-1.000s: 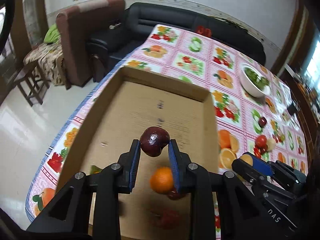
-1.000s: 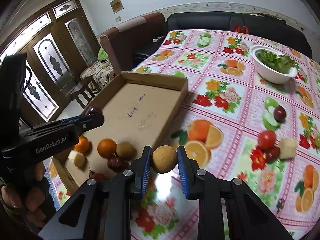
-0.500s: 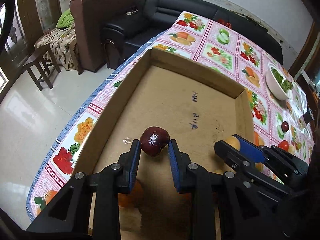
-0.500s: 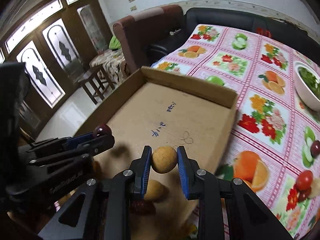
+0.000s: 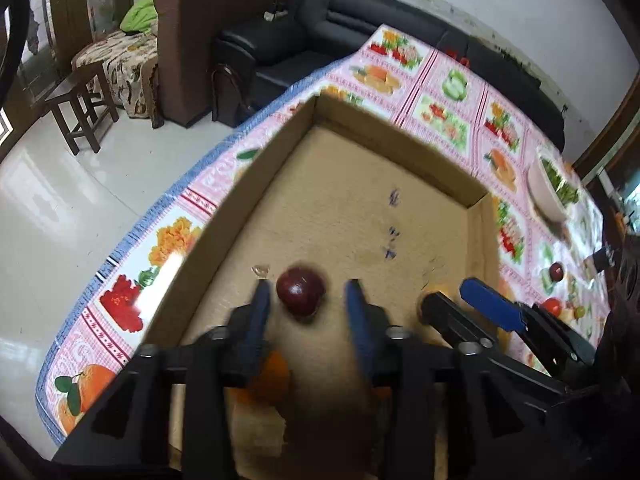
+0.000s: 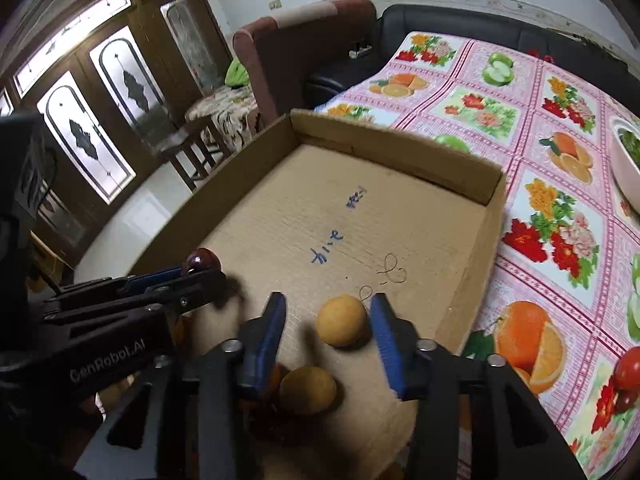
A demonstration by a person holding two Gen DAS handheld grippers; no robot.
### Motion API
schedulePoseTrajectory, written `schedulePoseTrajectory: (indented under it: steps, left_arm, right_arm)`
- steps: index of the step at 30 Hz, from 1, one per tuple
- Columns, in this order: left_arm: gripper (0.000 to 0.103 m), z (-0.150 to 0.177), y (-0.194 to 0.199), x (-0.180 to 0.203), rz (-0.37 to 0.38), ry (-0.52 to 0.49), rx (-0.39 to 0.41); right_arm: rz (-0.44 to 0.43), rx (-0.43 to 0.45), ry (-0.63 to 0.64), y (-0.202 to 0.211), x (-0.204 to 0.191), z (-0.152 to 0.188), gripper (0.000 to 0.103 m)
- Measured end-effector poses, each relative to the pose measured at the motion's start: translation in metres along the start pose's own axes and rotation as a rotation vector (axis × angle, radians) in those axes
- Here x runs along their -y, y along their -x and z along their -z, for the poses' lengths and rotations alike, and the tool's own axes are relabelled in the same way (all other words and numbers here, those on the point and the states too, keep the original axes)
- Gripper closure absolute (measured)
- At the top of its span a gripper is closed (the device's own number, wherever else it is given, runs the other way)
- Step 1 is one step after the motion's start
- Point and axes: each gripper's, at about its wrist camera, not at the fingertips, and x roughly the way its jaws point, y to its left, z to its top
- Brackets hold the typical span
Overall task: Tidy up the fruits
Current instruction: 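Withdraw both tools from the tray back toward the fruit cluster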
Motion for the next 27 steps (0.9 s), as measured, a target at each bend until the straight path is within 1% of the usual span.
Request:
schedulePoseTrajectory:
  steps: [1,5,9,14,21,27]
  left_arm:
    - [0.055,0.000,0.006,-0.001,0.005,0.011,0.018]
    - [0.055,0.000,0.024,0.003,0.047,0.027,0.048]
    - [0.055,0.002,0.032,0.015,0.069,0.001,0.054]
    - [0.055,0.007,0.041,0.033,0.095,-0.037,0.058]
    - [0.055,0.022,0.053,0.069,0.146,-0.106,0.048]
    - [0.055,0.041,0.052,0.108,0.188,-0.188,0.020]
  right_arm:
    - [-0.001,0.011,-0.009,0.007,0.002,0.000,0.056]
    - [-0.011,0.064,-0.042,0.037,0.012,0.004,0.056]
    - [0.001,0.102,-0.088,0.065,0.028,0.016,0.056]
    - [0.028,0.121,-0.145,0.091,0.056,0.035,0.056]
    - [0.088,0.144,-0.228,0.129,0.094,0.075,0.054]
    - [0.175,0.130,-0.283,0.151,0.123,0.114,0.054]
